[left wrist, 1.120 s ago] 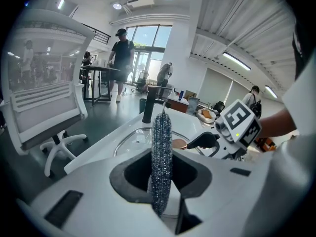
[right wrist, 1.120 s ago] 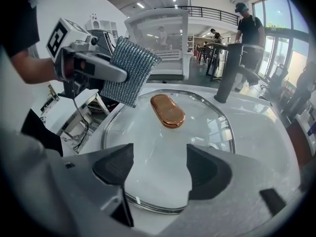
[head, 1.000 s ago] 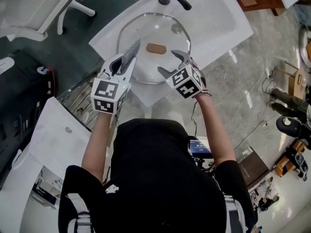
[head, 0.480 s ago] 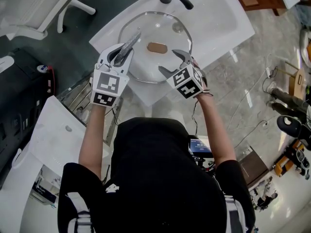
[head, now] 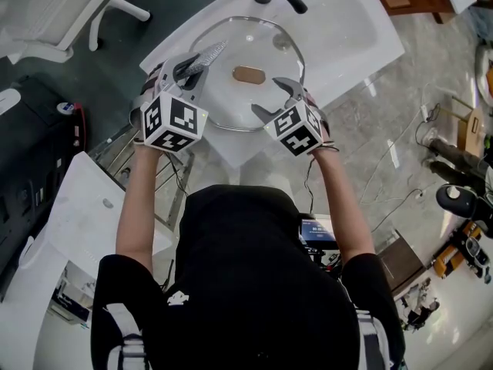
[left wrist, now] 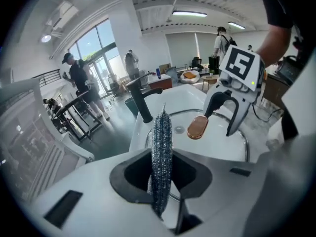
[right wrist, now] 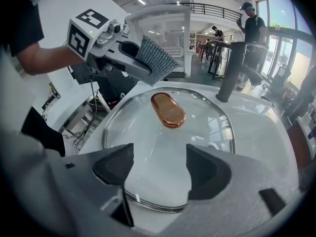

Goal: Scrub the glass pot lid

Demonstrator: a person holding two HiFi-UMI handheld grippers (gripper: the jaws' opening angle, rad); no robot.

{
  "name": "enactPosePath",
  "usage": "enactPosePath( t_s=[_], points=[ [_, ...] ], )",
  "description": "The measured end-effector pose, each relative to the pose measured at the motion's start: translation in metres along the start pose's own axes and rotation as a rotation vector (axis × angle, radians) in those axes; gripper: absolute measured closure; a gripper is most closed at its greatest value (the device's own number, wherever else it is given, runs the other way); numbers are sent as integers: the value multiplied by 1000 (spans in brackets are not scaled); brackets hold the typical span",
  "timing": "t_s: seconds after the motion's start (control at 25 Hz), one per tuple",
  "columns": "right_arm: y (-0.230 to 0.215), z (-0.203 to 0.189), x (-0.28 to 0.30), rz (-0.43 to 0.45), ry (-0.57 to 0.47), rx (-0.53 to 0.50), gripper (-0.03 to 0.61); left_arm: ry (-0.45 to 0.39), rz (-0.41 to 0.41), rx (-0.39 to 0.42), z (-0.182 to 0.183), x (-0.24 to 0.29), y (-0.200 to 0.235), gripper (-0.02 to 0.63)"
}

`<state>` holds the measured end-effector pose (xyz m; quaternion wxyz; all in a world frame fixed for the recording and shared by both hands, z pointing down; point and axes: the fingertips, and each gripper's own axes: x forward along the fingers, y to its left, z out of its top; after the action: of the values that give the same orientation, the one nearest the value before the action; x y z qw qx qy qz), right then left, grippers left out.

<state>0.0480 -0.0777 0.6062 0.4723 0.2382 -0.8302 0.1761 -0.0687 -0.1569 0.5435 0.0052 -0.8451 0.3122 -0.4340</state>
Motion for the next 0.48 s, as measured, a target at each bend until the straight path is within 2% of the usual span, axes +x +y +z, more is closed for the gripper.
enactPosePath(
  t_s=[0.16,0.48],
  points=[
    [-1,-1,-1,1,2,-1,259,47,-4,143,-2,12,-2,546],
    [0,-1,0,1,9,-4,259,120,27,378,-10,31,2,546]
  ],
)
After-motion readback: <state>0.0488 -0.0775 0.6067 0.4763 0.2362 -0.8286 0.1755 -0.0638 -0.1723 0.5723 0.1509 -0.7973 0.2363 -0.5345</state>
